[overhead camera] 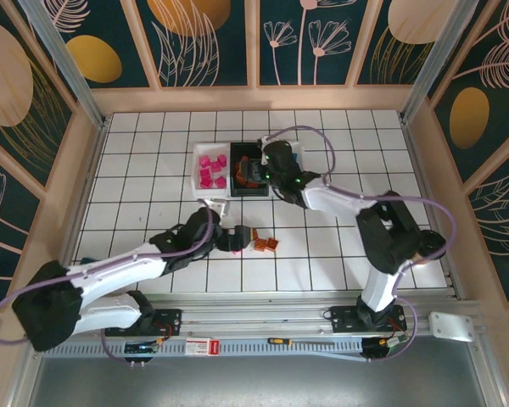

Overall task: Sort the legos into containers by color
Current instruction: Place the lego in the container, then pick up the lego from the middle-left of the table.

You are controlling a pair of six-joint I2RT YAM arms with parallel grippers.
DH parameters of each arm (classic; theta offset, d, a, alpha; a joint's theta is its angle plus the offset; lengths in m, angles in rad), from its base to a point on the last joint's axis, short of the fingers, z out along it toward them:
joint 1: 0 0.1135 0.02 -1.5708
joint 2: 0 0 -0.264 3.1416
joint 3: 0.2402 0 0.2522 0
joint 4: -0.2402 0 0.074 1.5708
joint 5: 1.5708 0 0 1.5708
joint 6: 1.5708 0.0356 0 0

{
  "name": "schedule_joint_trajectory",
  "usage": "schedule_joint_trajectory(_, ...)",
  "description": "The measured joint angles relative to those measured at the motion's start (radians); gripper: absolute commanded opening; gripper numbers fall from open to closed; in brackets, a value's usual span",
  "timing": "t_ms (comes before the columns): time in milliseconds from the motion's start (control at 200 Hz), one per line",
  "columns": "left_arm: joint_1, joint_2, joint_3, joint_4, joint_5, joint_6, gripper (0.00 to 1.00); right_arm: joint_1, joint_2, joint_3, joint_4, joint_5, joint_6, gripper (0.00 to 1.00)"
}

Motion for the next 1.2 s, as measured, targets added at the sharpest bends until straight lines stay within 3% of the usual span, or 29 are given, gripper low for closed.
schedule_joint_trajectory(275, -0.053, 0.263, 0.126, 0.01, -0.012, 0.051, 0.83, -0.007, -0.299, -0.322, 0.043, 0.033, 0.033, 0.59)
schedule_joint_trajectory(505, -0.058, 0.405, 0.195, 0.028, -0.027, 0.068, 0.71, -0.026, -0.465, -0.449, 0.032, 0.055, 0.053, 0.59)
schedule_joint_trajectory(931, -0.058, 0.518, 0.237, 0.109, -0.059, 0.04, 0.4, -0.027, -0.587, -0.525, 0.015, 0.062, 0.057, 0.59)
schedule_joint_trajectory(1201, -0.058, 0.505, 0.237, 0.106, -0.064, 0.035, 0.32, -0.027, -0.632, -0.579, -0.001, 0.06, 0.072, 0.59)
